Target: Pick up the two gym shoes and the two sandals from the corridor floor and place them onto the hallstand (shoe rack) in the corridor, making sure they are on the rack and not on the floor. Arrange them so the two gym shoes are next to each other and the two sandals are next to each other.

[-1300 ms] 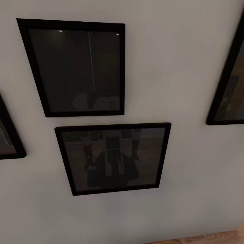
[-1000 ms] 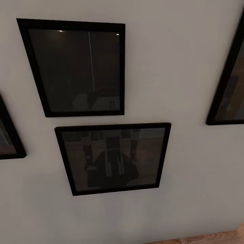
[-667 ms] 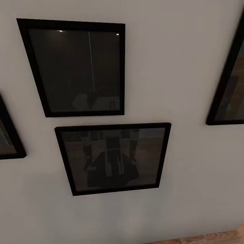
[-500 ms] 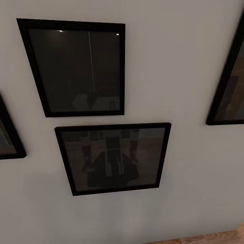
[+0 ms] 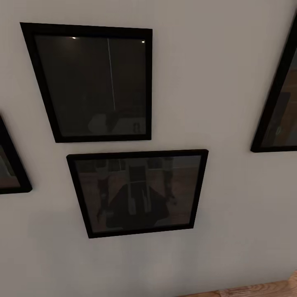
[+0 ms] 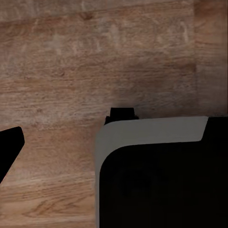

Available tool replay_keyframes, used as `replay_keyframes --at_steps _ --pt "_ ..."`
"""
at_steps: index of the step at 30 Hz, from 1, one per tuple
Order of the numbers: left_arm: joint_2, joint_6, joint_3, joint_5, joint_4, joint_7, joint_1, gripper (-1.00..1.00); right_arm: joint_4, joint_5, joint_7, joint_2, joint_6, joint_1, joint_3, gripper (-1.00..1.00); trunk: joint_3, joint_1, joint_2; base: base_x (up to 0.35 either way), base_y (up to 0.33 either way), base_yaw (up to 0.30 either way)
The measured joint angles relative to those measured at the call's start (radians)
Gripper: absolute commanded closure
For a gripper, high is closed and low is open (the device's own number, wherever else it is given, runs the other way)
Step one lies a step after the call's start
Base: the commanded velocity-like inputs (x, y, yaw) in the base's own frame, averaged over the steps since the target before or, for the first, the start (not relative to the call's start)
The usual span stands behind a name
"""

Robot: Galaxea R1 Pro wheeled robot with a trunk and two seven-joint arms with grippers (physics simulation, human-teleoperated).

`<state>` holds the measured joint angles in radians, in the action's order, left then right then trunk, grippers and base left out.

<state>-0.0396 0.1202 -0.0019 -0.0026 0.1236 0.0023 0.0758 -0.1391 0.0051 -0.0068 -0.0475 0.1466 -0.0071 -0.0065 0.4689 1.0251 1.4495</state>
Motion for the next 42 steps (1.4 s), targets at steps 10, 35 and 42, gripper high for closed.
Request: replay_keyframes --at_steps 10,35,42 --pt "-0.003 0.075 -0.006 -0.005 0.319 -0.008 0.066 -1.00 -0.438 -0.005 -0.004 -0.137 0.048 -0.010 -0.011 -1.00 0.000 0.000 0.000 0.000 0.000 0.000" --pt "-0.004 0.147 0.003 0.006 0.299 -0.006 0.052 -1.00 -0.498 -0.066 0.000 -0.101 0.048 -0.012 -0.013 -1.00 0.000 0.000 0.000 -0.011 -0.008 -0.118" --pt "-0.004 0.148 0.003 0.005 0.298 -0.005 0.053 -1.00 -0.488 -0.111 0.000 -0.101 0.047 -0.012 -0.014 -1.00 0.000 0.000 0.000 -0.194 -0.139 -0.282"
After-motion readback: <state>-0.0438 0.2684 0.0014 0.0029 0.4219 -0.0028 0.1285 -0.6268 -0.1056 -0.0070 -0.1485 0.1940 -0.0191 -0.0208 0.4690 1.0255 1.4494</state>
